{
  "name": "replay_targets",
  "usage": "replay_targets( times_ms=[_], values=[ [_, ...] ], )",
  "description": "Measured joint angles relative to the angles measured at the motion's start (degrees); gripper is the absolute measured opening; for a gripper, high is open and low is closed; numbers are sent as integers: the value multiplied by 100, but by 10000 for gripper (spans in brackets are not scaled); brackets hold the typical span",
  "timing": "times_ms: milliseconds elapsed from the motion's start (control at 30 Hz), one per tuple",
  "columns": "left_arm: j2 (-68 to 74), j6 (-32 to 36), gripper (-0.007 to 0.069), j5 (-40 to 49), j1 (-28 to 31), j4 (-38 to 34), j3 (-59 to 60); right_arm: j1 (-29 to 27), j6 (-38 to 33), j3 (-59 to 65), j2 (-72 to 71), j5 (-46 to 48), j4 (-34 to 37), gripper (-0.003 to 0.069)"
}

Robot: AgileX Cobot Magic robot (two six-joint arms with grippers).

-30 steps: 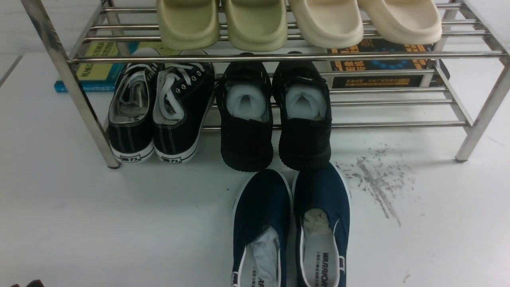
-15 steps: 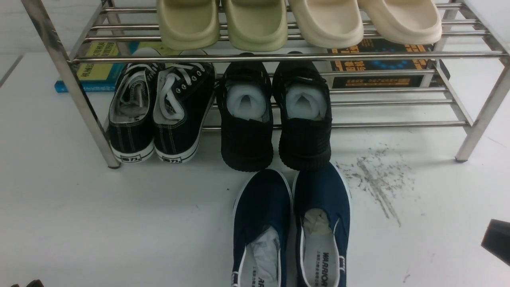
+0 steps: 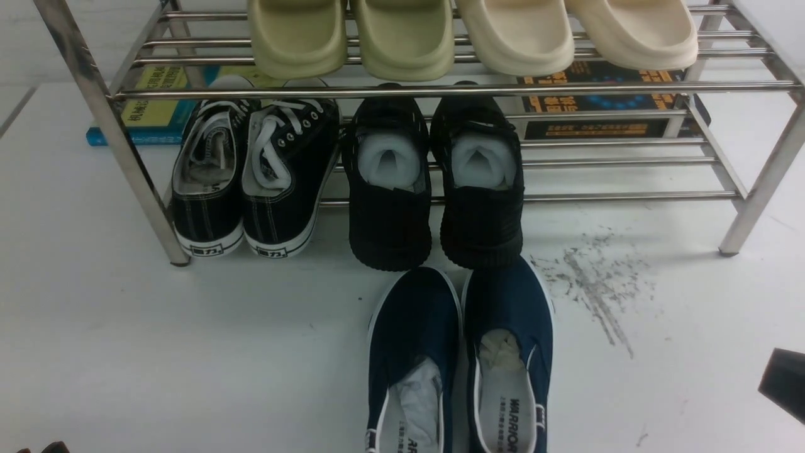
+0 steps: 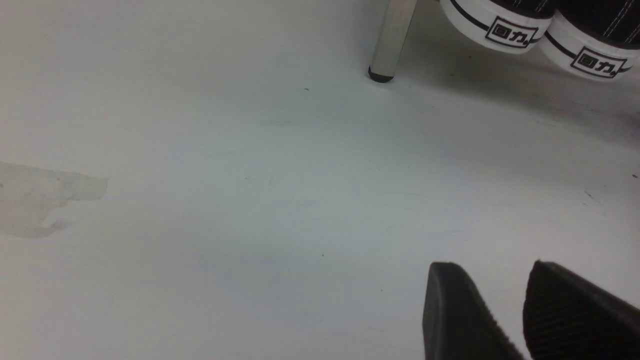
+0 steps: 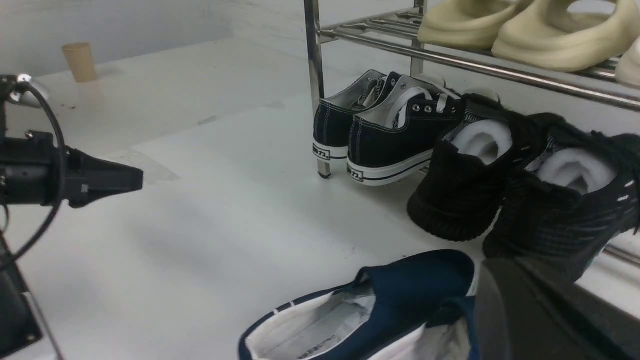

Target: Take the shoes off the shelf with your hand on the white table.

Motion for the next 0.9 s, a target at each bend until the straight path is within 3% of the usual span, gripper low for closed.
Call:
replay_targets(
  times_ms=[100, 267, 300, 400, 500, 633, 700, 900],
  values=[
    [0, 0, 243, 0, 0, 0, 0, 0, -806, 0, 0, 204, 991, 3],
    [0, 0, 243, 0, 0, 0, 0, 0, -2774, 7, 0, 464, 2509, 8],
    [0, 0, 243, 0, 0, 0, 0, 0, -2774, 14, 0, 464, 2561, 8],
    [0, 0, 243, 0, 0, 0, 0, -62, -3709, 286, -201, 119, 3151, 10],
    [0, 0, 243, 0, 0, 0, 0, -538, -3919, 739, -529, -339, 3255, 13],
    [0, 0, 243, 0, 0, 0, 0, -1671, -3709, 1392, -1061, -469, 3278, 15],
    [0, 0, 243, 0, 0, 0, 0, -1977, -3626, 1537, -1181, -443, 3278, 17],
    [0, 0, 243, 0, 0, 0, 0, -3749, -3543, 2207, -1837, 195, 3314, 25]
  ],
)
